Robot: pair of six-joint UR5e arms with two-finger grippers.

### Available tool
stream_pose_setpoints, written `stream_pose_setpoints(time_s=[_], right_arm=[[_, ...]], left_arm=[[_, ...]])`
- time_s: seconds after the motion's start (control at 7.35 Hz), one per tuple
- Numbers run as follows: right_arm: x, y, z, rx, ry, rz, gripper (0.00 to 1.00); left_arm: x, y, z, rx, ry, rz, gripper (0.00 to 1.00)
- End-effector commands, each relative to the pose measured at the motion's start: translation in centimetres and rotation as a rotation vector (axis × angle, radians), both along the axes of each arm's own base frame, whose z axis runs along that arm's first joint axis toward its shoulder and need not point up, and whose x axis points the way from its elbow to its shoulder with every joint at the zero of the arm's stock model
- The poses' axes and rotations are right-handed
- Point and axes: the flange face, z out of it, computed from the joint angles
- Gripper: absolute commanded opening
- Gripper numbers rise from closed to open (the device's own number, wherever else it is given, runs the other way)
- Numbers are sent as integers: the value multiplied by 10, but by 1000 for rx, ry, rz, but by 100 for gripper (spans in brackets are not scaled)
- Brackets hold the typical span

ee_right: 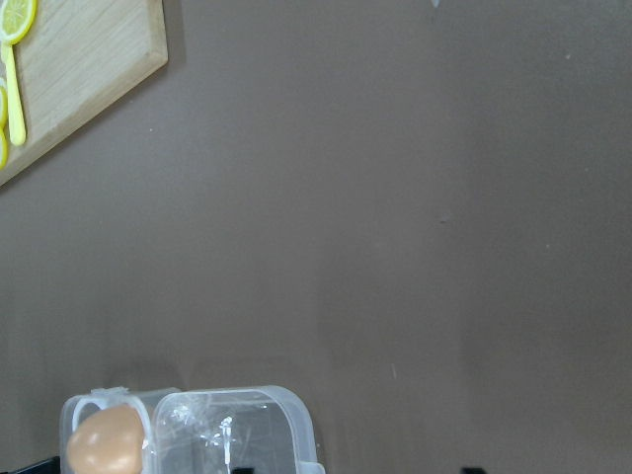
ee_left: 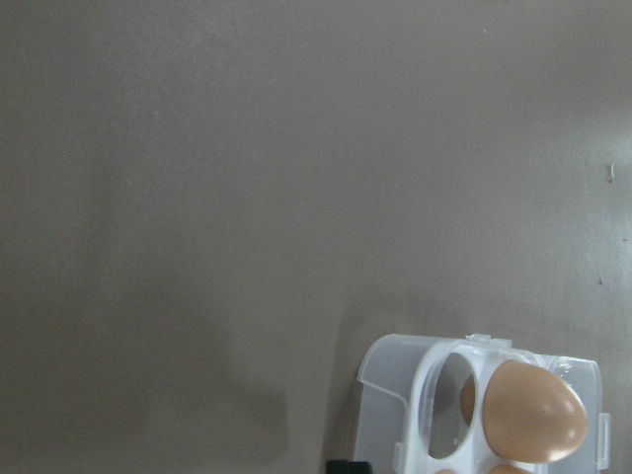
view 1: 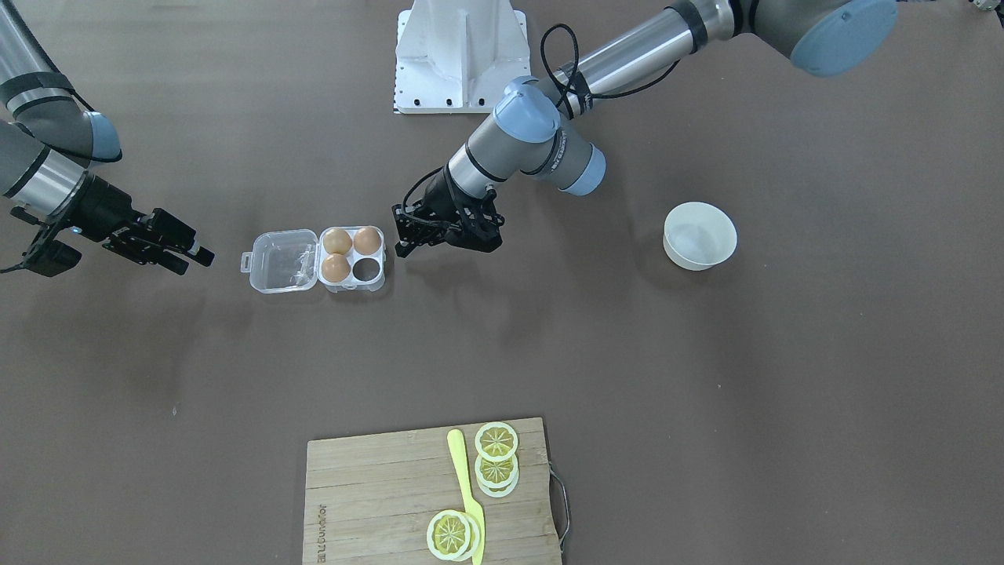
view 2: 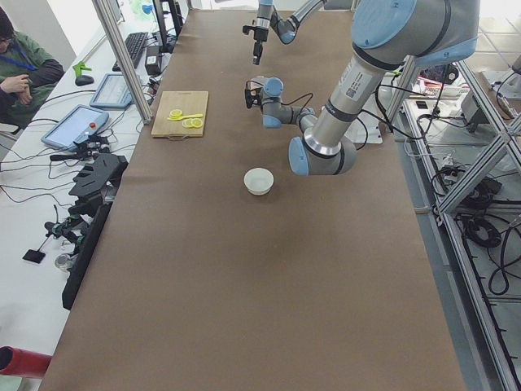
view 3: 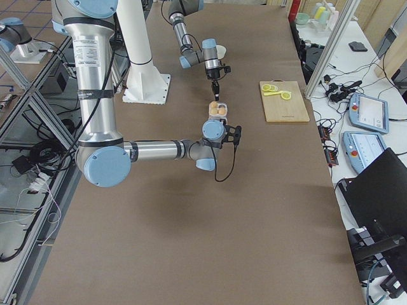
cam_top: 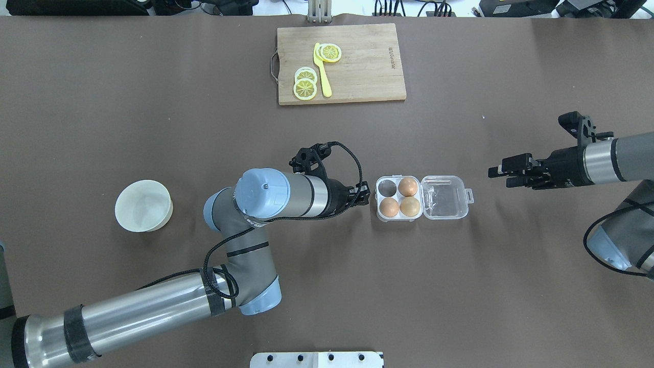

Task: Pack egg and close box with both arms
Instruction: 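Move the right gripper toward the open lid of the egg box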

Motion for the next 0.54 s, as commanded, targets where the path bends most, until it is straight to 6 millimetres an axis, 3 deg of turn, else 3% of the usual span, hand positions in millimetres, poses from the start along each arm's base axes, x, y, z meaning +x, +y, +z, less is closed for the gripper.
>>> stream_pose_setpoints(time_s=[0.0,0.41], right_arm=[[-1,1,-1,1,-4,-3,76],[0,1,-2,4,-8,-3,77]], left_arm=[[8,2,-4,1,-3,-8,0],[20,3,-12,2,-7,-14,0]])
